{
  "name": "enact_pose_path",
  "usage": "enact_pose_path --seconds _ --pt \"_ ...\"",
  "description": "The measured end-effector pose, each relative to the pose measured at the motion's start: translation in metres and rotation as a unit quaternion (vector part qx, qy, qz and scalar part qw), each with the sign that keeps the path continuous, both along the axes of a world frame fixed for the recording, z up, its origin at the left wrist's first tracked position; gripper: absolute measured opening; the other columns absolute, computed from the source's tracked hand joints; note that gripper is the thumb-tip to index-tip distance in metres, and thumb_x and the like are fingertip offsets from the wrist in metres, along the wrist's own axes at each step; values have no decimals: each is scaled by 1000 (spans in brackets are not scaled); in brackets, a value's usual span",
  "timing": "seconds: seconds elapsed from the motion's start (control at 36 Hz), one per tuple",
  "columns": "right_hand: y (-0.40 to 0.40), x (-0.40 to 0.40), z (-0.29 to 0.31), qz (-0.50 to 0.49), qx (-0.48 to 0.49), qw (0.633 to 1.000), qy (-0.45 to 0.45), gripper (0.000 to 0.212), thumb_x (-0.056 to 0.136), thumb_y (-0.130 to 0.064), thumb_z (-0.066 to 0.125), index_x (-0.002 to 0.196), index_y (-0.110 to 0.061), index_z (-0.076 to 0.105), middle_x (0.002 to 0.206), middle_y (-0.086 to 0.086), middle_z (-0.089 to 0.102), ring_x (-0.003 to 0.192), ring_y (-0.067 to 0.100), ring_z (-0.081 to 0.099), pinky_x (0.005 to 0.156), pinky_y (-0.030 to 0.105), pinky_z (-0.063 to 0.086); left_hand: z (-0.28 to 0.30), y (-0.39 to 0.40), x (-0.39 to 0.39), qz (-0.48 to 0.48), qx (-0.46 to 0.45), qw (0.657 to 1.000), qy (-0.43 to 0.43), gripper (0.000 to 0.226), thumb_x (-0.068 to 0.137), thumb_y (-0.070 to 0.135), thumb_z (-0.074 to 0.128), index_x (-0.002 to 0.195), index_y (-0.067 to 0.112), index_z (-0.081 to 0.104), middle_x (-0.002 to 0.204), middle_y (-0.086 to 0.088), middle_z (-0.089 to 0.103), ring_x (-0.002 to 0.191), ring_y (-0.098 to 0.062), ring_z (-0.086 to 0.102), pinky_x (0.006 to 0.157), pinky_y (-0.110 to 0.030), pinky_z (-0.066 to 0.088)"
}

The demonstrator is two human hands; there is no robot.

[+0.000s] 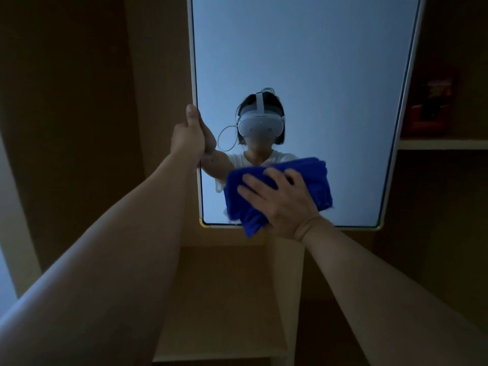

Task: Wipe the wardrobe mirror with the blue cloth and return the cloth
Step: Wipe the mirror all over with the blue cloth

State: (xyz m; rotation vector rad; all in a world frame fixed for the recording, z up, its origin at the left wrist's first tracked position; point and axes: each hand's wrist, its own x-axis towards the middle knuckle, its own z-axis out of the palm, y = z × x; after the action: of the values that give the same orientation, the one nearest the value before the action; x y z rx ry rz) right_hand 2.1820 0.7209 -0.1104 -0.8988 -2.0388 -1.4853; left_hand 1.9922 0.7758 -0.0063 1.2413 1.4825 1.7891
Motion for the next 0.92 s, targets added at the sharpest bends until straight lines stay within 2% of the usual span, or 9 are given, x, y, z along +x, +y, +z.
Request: enact_pose_path --seconds 0.08,0.17,0.22,0.36,0.44,0.61,0.75,0.83,0.92 --pt "1 -3 22 -13 23 998 54 63 68 -50 69 124 -21 62 128 3 60 107 34 59 87 42 33 0 -2 0 -9 -8 1000 10 68 94 60 18 134 11 42 113 -7 56 110 -29 54 79 -39 45" --pt "0 -8 24 -23 32 993 108 64 64 -46 72 122 -21 63 127 3 61 107 34 59 84 46 43 0 -6 -1 -8 -5 1000 14 67 94 60 18 133 11 42 87 2 48 73 -16 51 52 -26 39" --pt "-1 -11 13 -15 30 990 139 67 59 -43 77 121 -20 64 126 4 62 105 35 60 83 47 45 0 -7 -2 -8 -2 1000 16 67 94 60 19 134 11 42 81 4 50 66 -13 50 49 -25 39" --pt "-3 4 -26 -14 12 995 99 70 61 -55 75 121 -21 64 127 4 61 109 35 53 87 45 37 -1 -3 -3 1 6 1000 -3 72 91 65 21 131 11 46 118 -9 59 112 -30 55 77 -36 43" --pt "-6 21 -46 -28 -17 997 65 70 62 -51 74 124 -21 62 131 4 58 111 32 41 86 45 30 -2 -2 -3 10 10 1000 -3 71 90 65 21 125 11 51 111 -7 60 111 -30 56 79 -35 38" --pt "-7 45 -45 -45 -19 999 6 67 65 -46 70 126 -22 59 132 4 57 110 30 42 86 44 33 -4 0 -6 5 27 1000 2 72 91 64 22 125 8 50 119 -13 59 112 -31 55 79 -35 39" --pt "-5 44 -12 -49 15 995 91 63 69 -44 65 126 -19 60 130 8 58 111 34 45 82 48 45 -4 -4 -1 26 27 999 3 70 92 64 21 122 10 53 101 -7 56 109 -30 55 79 -35 36" --pt "-3 42 15 -41 35 989 134 60 71 -37 60 128 -17 57 131 10 57 112 34 41 84 50 44 -4 -6 -1 22 20 1000 4 71 91 64 20 127 9 49 119 -11 58 114 -31 53 81 -37 38" --pt "-1 39 38 -57 49 980 186 70 68 -37 73 132 -17 53 133 9 54 113 35 48 86 49 43 -4 -8 -2 19 17 1000 10 71 92 63 19 131 9 46 127 -14 54 117 -33 51 88 -43 42"
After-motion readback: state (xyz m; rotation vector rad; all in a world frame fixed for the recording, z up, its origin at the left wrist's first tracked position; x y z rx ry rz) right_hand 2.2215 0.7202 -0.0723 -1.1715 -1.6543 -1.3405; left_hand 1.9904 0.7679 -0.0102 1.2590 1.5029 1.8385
